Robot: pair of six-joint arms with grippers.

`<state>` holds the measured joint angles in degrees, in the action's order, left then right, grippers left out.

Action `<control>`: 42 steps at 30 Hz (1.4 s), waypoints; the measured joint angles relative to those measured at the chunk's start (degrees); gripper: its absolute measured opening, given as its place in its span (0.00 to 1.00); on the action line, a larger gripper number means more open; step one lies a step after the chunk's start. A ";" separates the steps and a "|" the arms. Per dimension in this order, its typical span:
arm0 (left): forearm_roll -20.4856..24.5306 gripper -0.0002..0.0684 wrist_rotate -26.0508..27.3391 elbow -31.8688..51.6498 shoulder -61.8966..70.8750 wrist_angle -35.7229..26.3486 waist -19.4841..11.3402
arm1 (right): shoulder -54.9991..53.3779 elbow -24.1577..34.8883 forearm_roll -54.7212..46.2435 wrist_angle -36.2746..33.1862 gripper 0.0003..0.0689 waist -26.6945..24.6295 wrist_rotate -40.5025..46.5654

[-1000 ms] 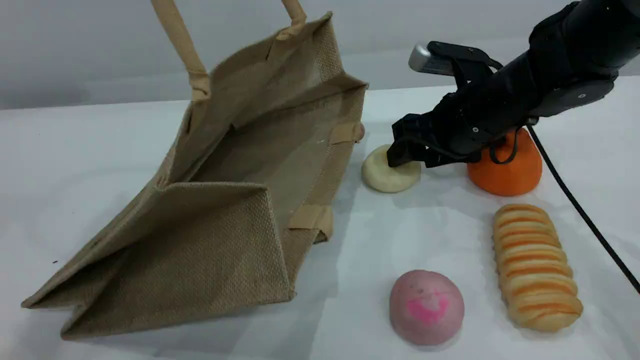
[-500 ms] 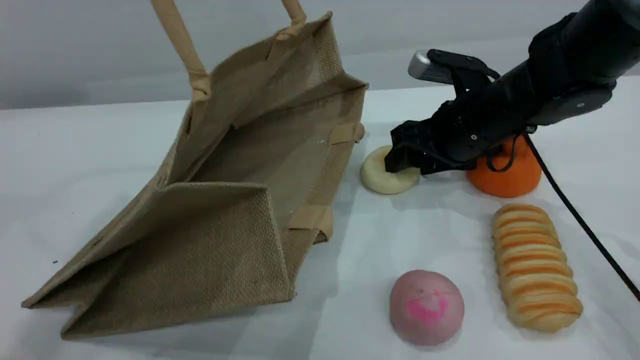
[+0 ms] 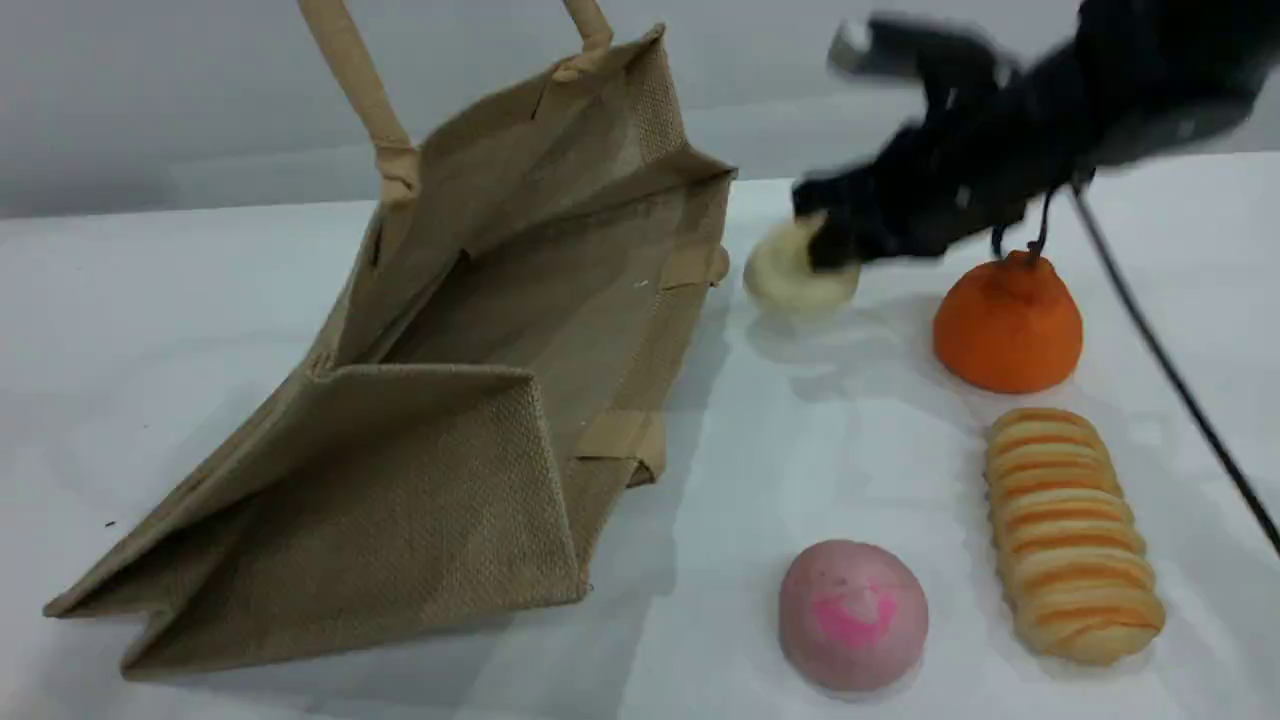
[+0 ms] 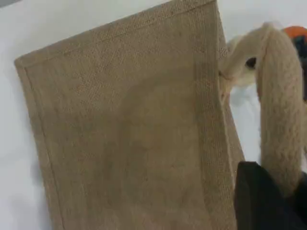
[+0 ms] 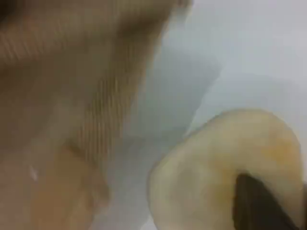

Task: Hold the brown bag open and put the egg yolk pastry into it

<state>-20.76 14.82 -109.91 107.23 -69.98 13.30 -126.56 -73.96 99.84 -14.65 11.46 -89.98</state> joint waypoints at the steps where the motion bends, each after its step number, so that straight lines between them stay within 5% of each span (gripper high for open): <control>1: 0.00 0.13 0.14 0.00 0.00 0.00 0.00 | 1.63 0.00 0.00 1.14 0.05 0.00 0.00; 11: -1.32 0.13 4.67 -0.35 0.00 0.00 0.00 | 18.99 5.72 -4.75 -1.08 0.05 0.00 0.67; 21: -11.71 0.13 13.17 -3.39 0.06 0.03 0.00 | 33.18 15.09 -25.41 -16.25 0.05 0.00 21.81; 30: -12.38 0.13 15.14 -3.39 0.06 0.02 0.00 | 34.76 15.37 -36.30 -28.83 0.05 0.00 34.06; 36: -12.43 0.13 15.21 -3.39 0.06 0.02 0.00 | 34.66 18.10 -32.42 -26.84 0.05 1.07 34.40; 42: -12.43 0.13 15.21 -3.39 0.01 0.02 0.00 | 34.41 18.10 -28.75 -18.44 0.05 8.50 34.32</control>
<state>-33.19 30.02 -113.30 107.24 -69.96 13.30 -92.15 -55.86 71.09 -33.09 19.96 -55.66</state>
